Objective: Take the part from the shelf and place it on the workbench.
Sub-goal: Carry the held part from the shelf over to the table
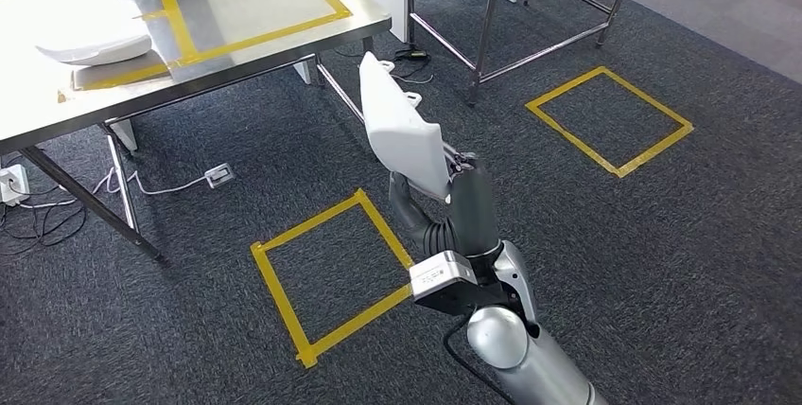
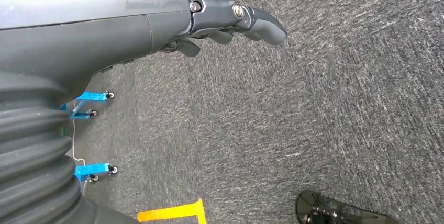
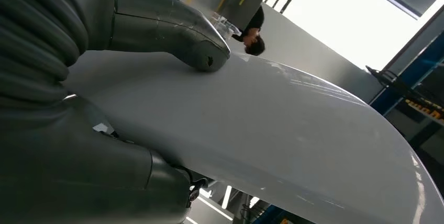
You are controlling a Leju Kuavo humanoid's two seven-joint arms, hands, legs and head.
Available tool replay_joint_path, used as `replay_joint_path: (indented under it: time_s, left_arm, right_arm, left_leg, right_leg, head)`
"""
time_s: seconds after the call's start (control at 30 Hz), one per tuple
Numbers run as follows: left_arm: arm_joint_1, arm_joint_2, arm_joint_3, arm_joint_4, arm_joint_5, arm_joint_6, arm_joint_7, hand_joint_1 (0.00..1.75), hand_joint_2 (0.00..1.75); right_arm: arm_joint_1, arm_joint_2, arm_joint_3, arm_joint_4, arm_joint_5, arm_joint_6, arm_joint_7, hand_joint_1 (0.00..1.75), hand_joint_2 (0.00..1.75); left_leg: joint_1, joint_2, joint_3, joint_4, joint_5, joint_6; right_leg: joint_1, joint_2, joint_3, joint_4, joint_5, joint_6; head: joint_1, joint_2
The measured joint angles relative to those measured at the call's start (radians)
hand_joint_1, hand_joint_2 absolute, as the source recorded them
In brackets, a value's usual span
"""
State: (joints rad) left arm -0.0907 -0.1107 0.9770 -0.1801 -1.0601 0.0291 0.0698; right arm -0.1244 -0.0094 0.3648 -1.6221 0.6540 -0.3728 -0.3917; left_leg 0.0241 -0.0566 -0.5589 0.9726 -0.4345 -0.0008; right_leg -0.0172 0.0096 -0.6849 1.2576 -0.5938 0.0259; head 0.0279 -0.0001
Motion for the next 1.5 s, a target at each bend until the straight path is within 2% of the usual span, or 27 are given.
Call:
replay_joint_path:
  time_s: [0.03, 0.07, 0.13, 0.17, 0.2, 0.3, 0.37, 0.4, 0.47, 0.5, 0.53, 0.57, 0.63, 0.67, 0.73, 0.83, 0.9, 1.0, 1.03, 1.07, 1.1, 1.17, 1.23, 1.33, 1.37, 1.43, 1.5]
  left_arm:
    - [0.0, 0.0, -0.001, 0.0, -0.002, -0.002, -0.001, 0.0, 1.75]
    - [-0.001, -0.001, -0.003, 0.0, -0.005, -0.005, -0.001, 0.0, 1.75]
    - [-0.002, -0.002, -0.011, 0.0, -0.013, -0.009, -0.001, 0.0, 1.75]
    - [-0.004, -0.002, -0.014, -0.001, -0.016, -0.011, -0.002, 0.0, 1.75]
    - [-0.005, -0.002, -0.016, -0.001, -0.018, -0.011, -0.002, 0.0, 1.75]
    - [-0.007, -0.002, -0.018, -0.002, -0.018, -0.011, -0.002, 0.0, 1.75]
    - [-0.009, -0.003, -0.018, -0.002, -0.016, -0.01, 0.0, 0.0, 1.75]
    - [-0.01, -0.003, -0.018, -0.002, -0.015, -0.01, 0.0, 0.0, 1.75]
    - [-0.011, -0.003, -0.018, -0.002, -0.013, -0.009, 0.001, 0.0, 1.75]
    - [-0.009, -0.003, -0.018, -0.001, -0.013, -0.009, 0.002, 0.0, 1.75]
    - [-0.007, -0.003, -0.018, -0.001, -0.013, -0.009, 0.002, 0.0, 1.75]
    - [-0.004, -0.004, -0.018, -0.001, -0.013, -0.008, 0.002, 0.0, 1.75]
    - [0.0, -0.004, -0.018, -0.001, -0.013, -0.008, 0.002, 0.0, 1.75]
    - [0.001, -0.003, -0.018, -0.001, -0.013, -0.008, 0.002, 0.0, 1.75]
    - [0.001, -0.002, -0.018, -0.001, -0.012, -0.008, 0.002, 0.0, 1.75]
    - [0.002, -0.003, -0.018, -0.001, -0.009, 0.0, 0.002, 0.0, 1.75]
    - [0.003, -0.004, -0.018, -0.001, -0.003, 0.006, 0.001, 0.0, 1.75]
    - [0.004, -0.005, -0.017, -0.001, 0.008, 0.011, -0.004, 0.0, 1.75]
    - [0.006, -0.005, -0.017, -0.001, 0.012, 0.013, -0.006, 0.0, 1.75]
    - [0.007, -0.006, -0.017, -0.001, 0.017, 0.015, -0.009, 0.0, 1.75]
    - [0.009, -0.008, -0.017, -0.001, 0.021, 0.017, -0.012, 0.0, 1.75]
    - [0.011, -0.011, -0.016, 0.0, 0.026, 0.019, -0.017, 0.0, 1.75]
    - [0.01, -0.014, -0.015, 0.001, 0.028, 0.02, -0.02, 0.0, 1.75]
    - [0.009, -0.014, -0.014, 0.001, 0.022, 0.019, -0.021, 0.0, 1.75]
    - [0.008, -0.013, -0.014, 0.001, 0.017, 0.018, -0.021, 0.0, 1.75]
    - [0.005, -0.01, -0.014, 0.001, 0.009, 0.015, -0.019, 0.0, 1.75]
    - [0.004, -0.006, -0.015, 0.001, 0.003, 0.012, -0.013, 0.0, 1.75]
  right_arm:
    - [0.005, 0.0, -0.004, 0.0, 0.002, 0.003, 0.002, 1.75, 1.75]
    - [0.007, -0.001, -0.008, -0.001, 0.003, 0.004, 0.001, 1.75, 1.75]
    - [0.01, -0.003, -0.01, -0.005, 0.003, 0.005, -0.005, 1.75, 1.75]
    - [0.011, -0.005, -0.011, -0.007, 0.001, 0.006, -0.009, 1.75, 1.75]
    - [0.013, -0.007, -0.011, -0.01, -0.002, 0.008, -0.013, 1.75, 1.75]
    - [0.013, -0.01, -0.012, -0.013, -0.013, 0.02, -0.017, 1.75, 1.75]
    - [0.008, -0.01, -0.012, -0.013, -0.017, 0.029, -0.019, 1.75, 1.75]
    - [0.005, -0.01, -0.012, -0.013, -0.019, 0.033, -0.021, 1.75, 1.75]
    - [0.0, -0.01, -0.011, -0.012, -0.02, 0.039, -0.024, 1.75, 1.75]
    - [-0.001, -0.01, -0.011, -0.01, -0.02, 0.04, -0.024, 1.75, 1.75]
    - [-0.001, -0.01, -0.011, -0.009, -0.02, 0.04, -0.025, 1.75, 1.75]
    - [-0.001, -0.01, -0.011, -0.008, -0.02, 0.04, -0.025, 1.75, 1.75]
    - [-0.003, -0.01, -0.011, -0.007, -0.02, 0.04, -0.025, 1.75, 1.75]
    - [-0.004, -0.01, -0.01, -0.007, -0.02, 0.04, -0.025, 1.75, 1.75]
    - [-0.007, -0.01, -0.01, -0.006, -0.021, 0.041, -0.027, 1.75, 1.75]
    - [-0.022, -0.01, -0.009, -0.005, -0.034, 0.054, -0.034, 1.75, 1.75]
    - [-0.048, -0.01, -0.007, 0.0, -0.044, 0.072, -0.036, 1.75, 1.75]
    - [-0.093, -0.01, 0.001, 0.026, -0.054, 0.106, -0.036, 1.75, 1.75]
    - [-0.109, -0.01, 0.005, 0.037, -0.057, 0.117, -0.036, 1.75, 1.75]
    - [-0.124, -0.01, 0.011, 0.048, -0.061, 0.127, -0.036, 1.75, 1.75]
    - [-0.142, -0.01, 0.017, 0.059, -0.064, 0.135, -0.036, 1.75, 1.75]
    - [-0.179, -0.01, 0.029, 0.084, -0.07, 0.147, -0.036, 1.75, 1.75]
    - [-0.216, -0.008, 0.041, 0.11, -0.074, 0.156, -0.028, 1.75, 1.75]
    - [-0.265, -0.004, 0.048, 0.125, -0.071, 0.161, -0.003, 1.75, 1.75]
    - [-0.28, -0.003, 0.048, 0.126, -0.07, 0.162, 0.004, 1.75, 1.75]
    - [-0.302, -0.004, 0.048, 0.126, -0.07, 0.164, 0.016, 1.75, 1.75]
    - [-0.313, -0.007, 0.048, 0.126, -0.073, 0.167, 0.022, 1.75, 1.75]
  left_leg:
    - [0.002, 0.001, 0.0, 0.005, -0.005, -0.003]
    - [0.005, 0.0, 0.0, 0.012, -0.011, -0.007]
    - [0.012, -0.001, -0.001, 0.032, -0.028, -0.022]
    - [0.012, -0.003, -0.005, 0.045, -0.04, -0.031]
    - [0.011, -0.004, -0.008, 0.053, -0.05, -0.039]
    - [0.009, -0.006, -0.006, 0.054, -0.065, -0.053]
    - [0.01, 0.015, -0.015, 0.086, -0.079, -0.058]
    - [0.009, 0.03, -0.037, 0.13, -0.097, -0.059]
    - [0.006, 0.049, -0.12, 0.267, -0.142, -0.057]
    - [0.004, 0.051, -0.161, 0.325, -0.152, -0.055]
    - [0.003, 0.051, -0.189, 0.353, -0.143, -0.051]
    - [0.0, 0.051, -0.197, 0.339, -0.112, -0.046]
    - [-0.009, 0.054, -0.164, 0.217, -0.017, -0.027]
    - [-0.015, 0.058, -0.139, 0.156, 0.014, -0.018]
    - [-0.025, 0.064, -0.106, 0.089, 0.025, -0.007]
    - [-0.024, 0.055, -0.077, 0.066, 0.004, 0.004]
    - [-0.02, 0.05, -0.052, 0.055, -0.007, 0.015]
    - [-0.019, 0.043, -0.023, 0.051, -0.033, 0.024]
    - [-0.02, 0.039, -0.011, 0.052, -0.043, 0.023]
    - [-0.02, 0.035, 0.002, 0.052, -0.054, 0.021]
    - [-0.02, 0.032, 0.017, 0.053, -0.065, 0.02]
    - [-0.021, 0.028, 0.043, 0.055, -0.089, 0.015]
    - [-0.022, 0.025, 0.056, 0.054, -0.11, 0.004]
    - [-0.023, 0.025, 0.073, 0.056, -0.118, -0.016]
    - [-0.022, 0.03, 0.069, 0.078, -0.114, -0.022]
    - [-0.019, 0.041, 0.014, 0.172, -0.121, -0.032]
    - [-0.016, 0.047, -0.075, 0.285, -0.16, -0.041]
  right_leg:
    - [-0.004, -0.001, -0.013, 0.017, 0.005, 0.005]
    - [-0.008, -0.001, -0.006, -0.007, 0.03, 0.01]
    - [-0.016, 0.002, 0.049, -0.123, 0.093, 0.019]
    - [-0.017, 0.006, 0.074, -0.173, 0.109, 0.018]
    - [-0.018, 0.009, 0.088, -0.199, 0.112, 0.011]
    - [-0.015, 0.008, 0.095, -0.201, 0.101, -0.022]
    - [-0.015, 0.002, 0.107, -0.205, 0.096, -0.039]
    - [-0.014, -0.003, 0.114, -0.207, 0.093, -0.046]
    - [-0.01, -0.013, 0.127, -0.209, 0.081, -0.056]
    - [-0.007, -0.016, 0.134, -0.209, 0.074, -0.058]
    - [-0.004, -0.019, 0.142, -0.209, 0.066, -0.059]
    - [-0.002, -0.021, 0.154, -0.209, 0.056, -0.058]
    - [0.001, -0.026, 0.178, -0.211, 0.036, -0.055]
    - [0.003, -0.028, 0.188, -0.212, 0.026, -0.051]
    - [0.005, -0.03, 0.205, -0.221, 0.013, -0.04]
    - [0.004, -0.03, 0.217, -0.202, 0.029, -0.022]
    - [0.002, -0.023, 0.17, -0.123, 0.035, -0.014]
    - [0.001, -0.015, 0.037, 0.031, -0.024, -0.007]
    - [0.001, -0.015, 0.003, 0.051, -0.039, -0.006]
    - [0.002, -0.015, -0.016, 0.041, -0.035, -0.007]
    - [0.002, -0.015, -0.019, 0.003, -0.007, -0.009]
    - [0.007, -0.011, -0.002, -0.122, 0.105, -0.019]
    - [0.013, -0.009, 0.012, -0.204, 0.176, -0.029]
    - [0.013, -0.007, 0.036, -0.228, 0.171, -0.043]
    - [0.011, -0.007, 0.05, -0.233, 0.165, -0.05]
    - [0.007, -0.009, 0.08, -0.239, 0.151, -0.06]
    - [0.006, -0.01, 0.107, -0.24, 0.128, -0.062]
  head:
    - [0.0, 0.0]
    - [0.0, 0.0]
    - [0.0, 0.0]
    - [0.001, 0.0]
    - [0.001, 0.0]
    - [0.002, 0.0]
    - [0.001, 0.0]
    - [0.0, 0.0]
    - [-0.001, 0.0]
    - [-0.001, 0.0]
    - [-0.001, 0.0]
    - [-0.001, 0.0]
    - [-0.001, 0.0]
    - [-0.002, 0.0]
    - [-0.003, 0.0]
    - [-0.001, 0.0]
    - [0.001, 0.0]
    - [0.004, 0.0]
    - [0.004, 0.0]
    - [0.004, 0.0]
    - [0.004, 0.0]
    - [0.004, 0.0]
    - [0.004, 0.0]
    - [0.003, 0.0]
    - [0.001, 0.0]
    - [-0.002, 0.0]
    - [-0.004, 0.0]
